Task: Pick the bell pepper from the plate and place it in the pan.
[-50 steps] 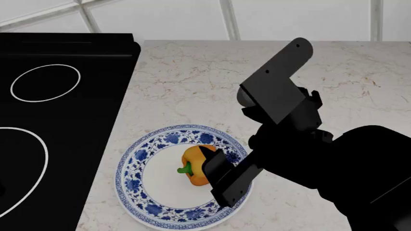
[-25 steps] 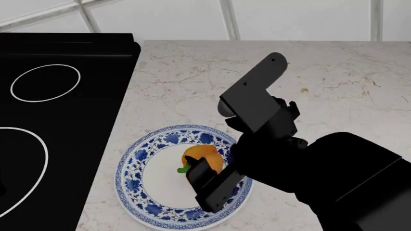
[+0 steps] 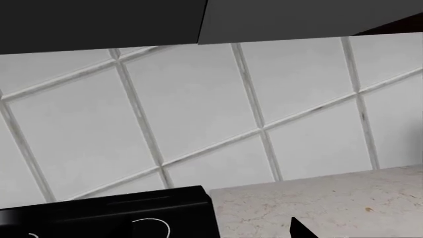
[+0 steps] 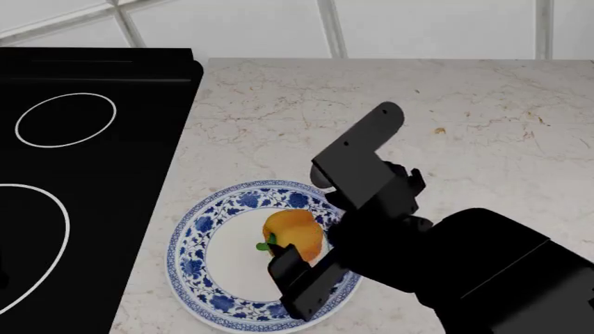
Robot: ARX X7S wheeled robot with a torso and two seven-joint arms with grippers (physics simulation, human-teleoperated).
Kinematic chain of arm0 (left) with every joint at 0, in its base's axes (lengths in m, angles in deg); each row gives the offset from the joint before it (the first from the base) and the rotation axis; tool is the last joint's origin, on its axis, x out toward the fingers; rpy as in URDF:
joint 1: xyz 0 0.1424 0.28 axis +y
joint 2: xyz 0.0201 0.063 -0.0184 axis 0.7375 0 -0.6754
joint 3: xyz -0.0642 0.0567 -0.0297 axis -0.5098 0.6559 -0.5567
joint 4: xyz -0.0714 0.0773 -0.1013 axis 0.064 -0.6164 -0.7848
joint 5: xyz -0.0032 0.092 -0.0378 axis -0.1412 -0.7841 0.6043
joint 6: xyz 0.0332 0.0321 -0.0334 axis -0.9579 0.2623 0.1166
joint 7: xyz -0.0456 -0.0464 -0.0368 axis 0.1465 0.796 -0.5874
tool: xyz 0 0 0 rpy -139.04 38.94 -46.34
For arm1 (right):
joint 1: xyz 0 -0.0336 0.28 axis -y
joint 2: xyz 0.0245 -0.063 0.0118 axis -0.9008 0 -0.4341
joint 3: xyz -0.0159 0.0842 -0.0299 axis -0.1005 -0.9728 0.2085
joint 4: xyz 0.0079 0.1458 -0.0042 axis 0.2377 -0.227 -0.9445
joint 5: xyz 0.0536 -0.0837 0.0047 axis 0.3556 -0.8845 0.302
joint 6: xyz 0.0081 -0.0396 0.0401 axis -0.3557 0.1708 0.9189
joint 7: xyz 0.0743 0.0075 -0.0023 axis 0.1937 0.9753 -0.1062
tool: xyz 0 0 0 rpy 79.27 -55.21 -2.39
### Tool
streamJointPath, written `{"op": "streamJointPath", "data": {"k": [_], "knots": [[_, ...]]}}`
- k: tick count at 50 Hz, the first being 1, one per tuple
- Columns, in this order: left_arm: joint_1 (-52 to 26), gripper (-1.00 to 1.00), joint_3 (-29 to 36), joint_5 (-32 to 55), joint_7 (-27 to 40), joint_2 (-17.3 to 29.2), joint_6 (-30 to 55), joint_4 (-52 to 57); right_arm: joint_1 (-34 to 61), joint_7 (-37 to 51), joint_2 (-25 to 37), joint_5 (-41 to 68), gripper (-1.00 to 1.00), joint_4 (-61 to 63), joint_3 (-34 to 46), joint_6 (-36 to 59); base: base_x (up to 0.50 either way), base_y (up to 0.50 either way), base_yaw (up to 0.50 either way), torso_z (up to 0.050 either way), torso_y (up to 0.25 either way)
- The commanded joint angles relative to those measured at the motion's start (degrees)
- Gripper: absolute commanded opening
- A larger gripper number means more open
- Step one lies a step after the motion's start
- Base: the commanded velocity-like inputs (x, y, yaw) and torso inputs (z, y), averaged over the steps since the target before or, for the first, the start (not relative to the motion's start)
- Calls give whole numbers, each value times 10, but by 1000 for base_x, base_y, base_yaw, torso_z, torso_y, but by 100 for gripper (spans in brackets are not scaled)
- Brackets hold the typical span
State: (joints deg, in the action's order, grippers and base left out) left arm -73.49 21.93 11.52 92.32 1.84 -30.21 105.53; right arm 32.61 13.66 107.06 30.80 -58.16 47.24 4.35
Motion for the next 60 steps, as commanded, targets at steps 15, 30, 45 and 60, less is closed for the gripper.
{"op": "streamJointPath", "data": {"k": [15,30,45,60], "knots": [[18,100,-5,0,-4,3,-11,4,3,-5,-36,-46,100,-88,39,-50,0,0,0,0,0],[17,100,4,4,10,-1,-14,8,-2,-8,-48,-49,100,-94,51,-61,0,0,0,0,0],[22,100,1,8,9,4,-20,7,-5,-5,-55,-55,100,-127,50,-75,0,0,0,0,0],[24,100,0,14,12,10,-24,6,-9,2,-54,-47,-100,-121,36,-81,0,0,0,0,0]]}}
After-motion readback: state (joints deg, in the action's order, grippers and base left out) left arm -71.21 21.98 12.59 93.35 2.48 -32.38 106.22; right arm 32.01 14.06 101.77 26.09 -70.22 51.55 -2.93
